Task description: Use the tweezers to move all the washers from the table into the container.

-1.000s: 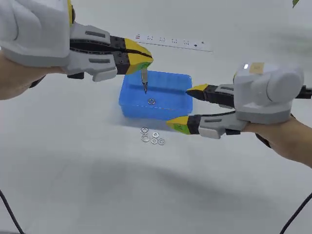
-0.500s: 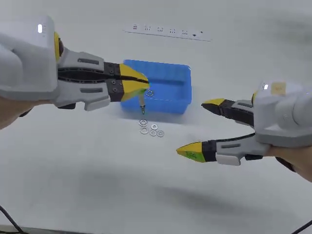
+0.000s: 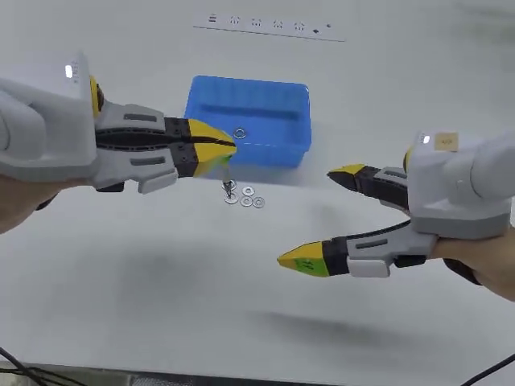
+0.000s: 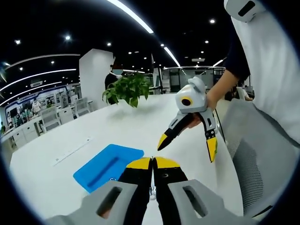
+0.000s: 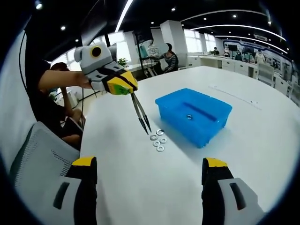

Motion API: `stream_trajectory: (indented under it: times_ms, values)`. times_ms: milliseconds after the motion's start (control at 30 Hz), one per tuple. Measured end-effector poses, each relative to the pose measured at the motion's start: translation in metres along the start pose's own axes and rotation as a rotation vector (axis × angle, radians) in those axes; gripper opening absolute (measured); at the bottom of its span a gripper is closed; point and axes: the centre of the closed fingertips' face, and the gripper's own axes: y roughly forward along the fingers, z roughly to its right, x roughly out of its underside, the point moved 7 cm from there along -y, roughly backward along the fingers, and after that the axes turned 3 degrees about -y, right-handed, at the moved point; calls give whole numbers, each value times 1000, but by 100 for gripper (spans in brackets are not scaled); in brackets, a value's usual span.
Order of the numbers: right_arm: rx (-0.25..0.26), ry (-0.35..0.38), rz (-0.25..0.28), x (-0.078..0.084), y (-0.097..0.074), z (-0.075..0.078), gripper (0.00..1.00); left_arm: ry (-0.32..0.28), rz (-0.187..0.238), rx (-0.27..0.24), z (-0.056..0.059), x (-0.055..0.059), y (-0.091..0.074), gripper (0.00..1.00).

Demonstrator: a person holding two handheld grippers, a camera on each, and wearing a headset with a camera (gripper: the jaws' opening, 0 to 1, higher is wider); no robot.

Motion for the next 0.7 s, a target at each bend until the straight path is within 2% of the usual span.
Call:
stream_trajectory:
  times_ms: [100, 333, 700]
  values:
    - [0, 8, 0, 2, 0, 3, 93, -4, -16, 12, -1, 5, 1, 5]
    - [-5, 26, 6, 2, 2, 4, 95, -7, 5, 8, -5, 5, 3, 5]
    - [-49, 30, -7, 2, 5, -2, 94, -26, 6, 14, -6, 8, 4, 5]
